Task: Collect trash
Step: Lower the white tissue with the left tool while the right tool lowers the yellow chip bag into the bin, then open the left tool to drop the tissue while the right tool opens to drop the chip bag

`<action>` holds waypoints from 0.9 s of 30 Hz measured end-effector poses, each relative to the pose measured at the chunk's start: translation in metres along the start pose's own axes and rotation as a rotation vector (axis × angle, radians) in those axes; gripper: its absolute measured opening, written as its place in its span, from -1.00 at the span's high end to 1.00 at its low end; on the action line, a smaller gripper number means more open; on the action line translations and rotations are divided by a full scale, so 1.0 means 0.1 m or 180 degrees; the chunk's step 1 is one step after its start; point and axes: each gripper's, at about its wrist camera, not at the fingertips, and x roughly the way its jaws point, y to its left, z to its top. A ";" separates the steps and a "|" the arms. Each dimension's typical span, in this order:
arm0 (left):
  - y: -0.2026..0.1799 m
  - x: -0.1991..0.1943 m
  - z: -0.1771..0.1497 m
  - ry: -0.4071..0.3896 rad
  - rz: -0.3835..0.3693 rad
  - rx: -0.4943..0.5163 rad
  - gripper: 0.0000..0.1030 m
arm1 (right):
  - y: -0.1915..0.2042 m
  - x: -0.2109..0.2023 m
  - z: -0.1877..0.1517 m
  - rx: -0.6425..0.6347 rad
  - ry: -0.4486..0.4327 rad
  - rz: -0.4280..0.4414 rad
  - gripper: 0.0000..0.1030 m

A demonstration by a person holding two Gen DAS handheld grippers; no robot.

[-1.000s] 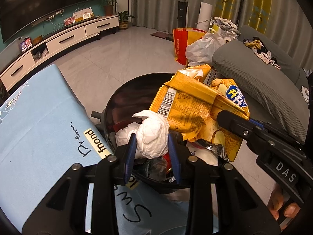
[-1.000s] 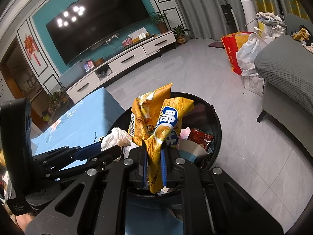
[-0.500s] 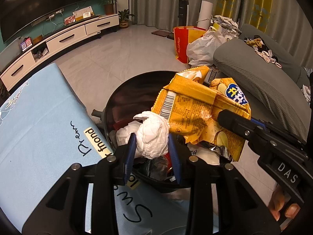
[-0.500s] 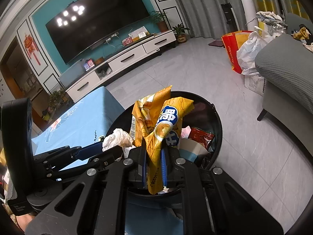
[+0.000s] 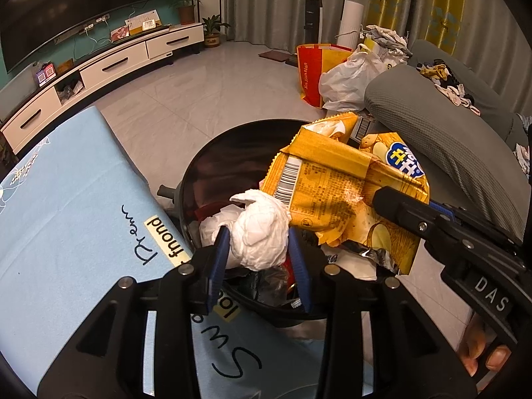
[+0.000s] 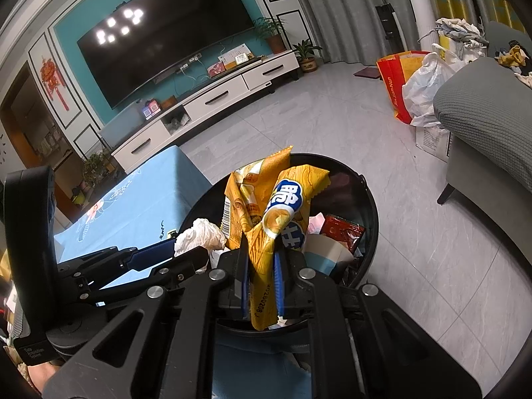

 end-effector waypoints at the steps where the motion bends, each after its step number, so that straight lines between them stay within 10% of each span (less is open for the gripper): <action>1: -0.01 0.00 0.00 0.0001 0.0001 0.0002 0.27 | 0.00 0.00 0.00 0.0000 0.0001 0.0002 0.75; 27: -0.01 0.02 0.02 0.0011 0.0042 0.0008 0.22 | -0.03 0.01 0.01 0.0011 0.0016 0.0006 0.74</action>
